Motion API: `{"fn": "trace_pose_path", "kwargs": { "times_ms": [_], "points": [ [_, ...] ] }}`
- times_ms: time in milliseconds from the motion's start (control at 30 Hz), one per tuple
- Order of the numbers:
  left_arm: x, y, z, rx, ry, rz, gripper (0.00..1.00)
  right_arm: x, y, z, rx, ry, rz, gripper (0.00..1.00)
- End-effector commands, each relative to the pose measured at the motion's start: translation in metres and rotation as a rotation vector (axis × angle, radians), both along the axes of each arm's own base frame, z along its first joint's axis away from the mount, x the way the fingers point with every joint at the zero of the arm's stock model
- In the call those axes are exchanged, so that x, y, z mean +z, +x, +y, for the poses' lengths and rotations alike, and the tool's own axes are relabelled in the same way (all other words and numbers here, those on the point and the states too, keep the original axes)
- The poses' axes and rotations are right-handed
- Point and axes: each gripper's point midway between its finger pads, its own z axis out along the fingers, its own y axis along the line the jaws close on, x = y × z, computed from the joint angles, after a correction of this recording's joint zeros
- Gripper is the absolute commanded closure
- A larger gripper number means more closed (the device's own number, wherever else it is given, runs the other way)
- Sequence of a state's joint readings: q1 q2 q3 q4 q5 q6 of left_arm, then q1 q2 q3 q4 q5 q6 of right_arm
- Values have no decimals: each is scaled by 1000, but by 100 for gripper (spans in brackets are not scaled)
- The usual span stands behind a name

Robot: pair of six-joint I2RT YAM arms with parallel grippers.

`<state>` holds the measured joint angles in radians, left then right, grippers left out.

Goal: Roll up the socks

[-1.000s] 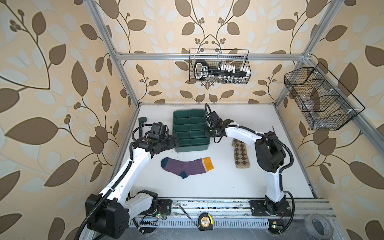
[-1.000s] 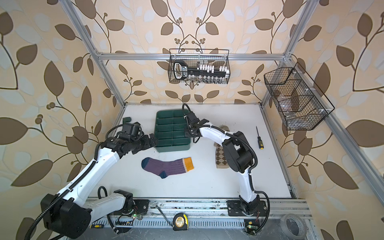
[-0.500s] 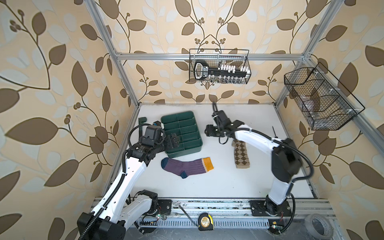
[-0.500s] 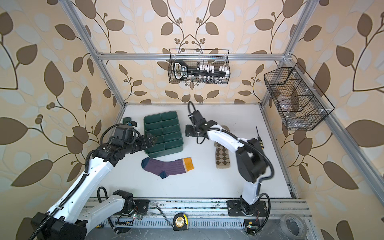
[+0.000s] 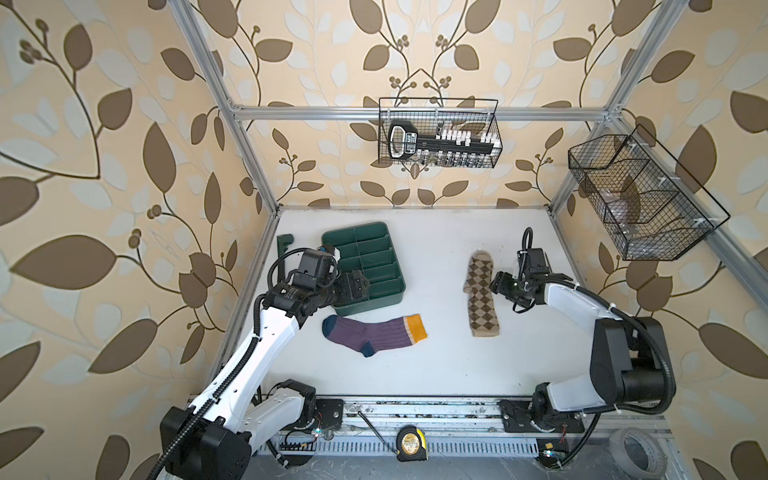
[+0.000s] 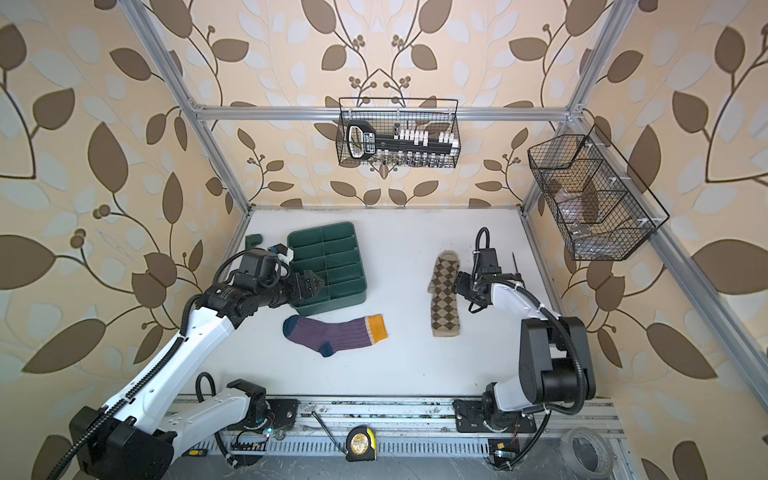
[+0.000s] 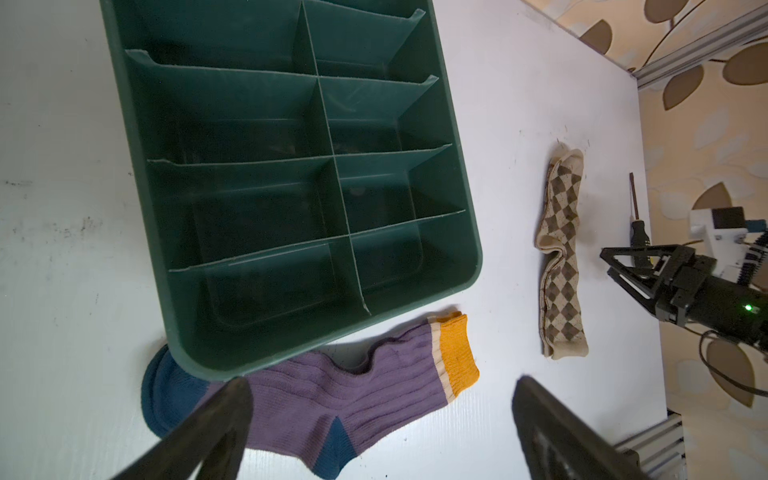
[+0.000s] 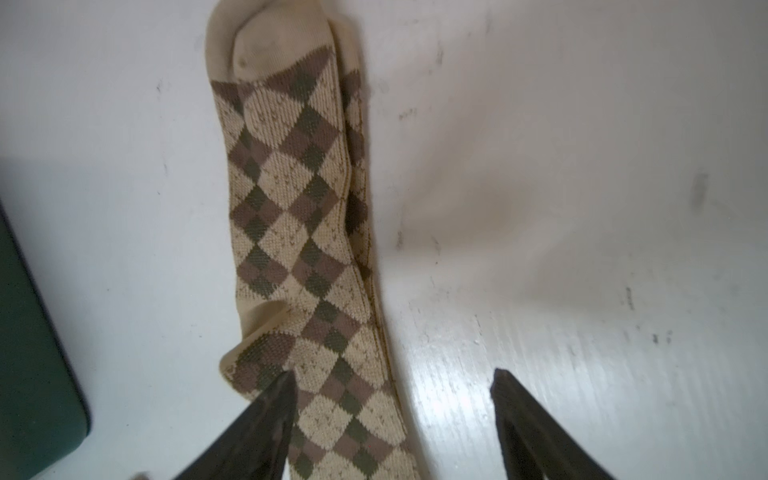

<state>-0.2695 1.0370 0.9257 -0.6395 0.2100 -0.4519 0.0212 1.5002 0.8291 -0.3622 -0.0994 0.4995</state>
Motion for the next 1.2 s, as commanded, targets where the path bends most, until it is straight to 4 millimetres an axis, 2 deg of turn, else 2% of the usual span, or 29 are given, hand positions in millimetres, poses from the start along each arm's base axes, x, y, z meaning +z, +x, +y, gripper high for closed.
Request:
{"fn": "trace_pose_path", "kwargs": {
  "times_ms": [0, 200, 367, 500, 567, 667, 800, 933, 1000, 1100, 1167],
  "points": [
    [5, 6, -10, -38, -20, -11, 1, 1, 15, 9, 40, 31, -17, 30],
    [-11, 9, -13, -45, -15, 50, 1, -19, 31, 19, 64, -13, 6, 42],
    [-11, 10, -9, -33, 5, 51, 1, -36, 45, 26, 89, -60, 36, 45],
    [-12, 10, -6, -21, 21, 48, 1, -46, 51, 31, 89, -60, 55, 56],
    [-13, 10, -3, -13, 34, 53, 1, -44, 52, 36, 90, -63, 48, 65],
    [-15, 10, 1, -1, 54, 57, 1, -39, 56, 51, 99, -20, 30, 72],
    [-15, 9, 2, 5, 61, 55, 1, -33, 59, 77, 127, -2, 14, 75],
    [-12, 8, -1, -8, 77, 34, 1, -31, 61, 114, 188, 31, 9, 75],
    [-11, 5, -5, -24, 91, 22, 1, -28, 62, 126, 222, 24, 10, 71],
    [-9, 0, -17, -61, 102, 8, 1, -21, 60, 122, 244, -14, 19, 59],
    [-7, -5, -30, -104, 103, 7, 1, -11, 52, 105, 235, -38, 13, 49]
  ]
}}
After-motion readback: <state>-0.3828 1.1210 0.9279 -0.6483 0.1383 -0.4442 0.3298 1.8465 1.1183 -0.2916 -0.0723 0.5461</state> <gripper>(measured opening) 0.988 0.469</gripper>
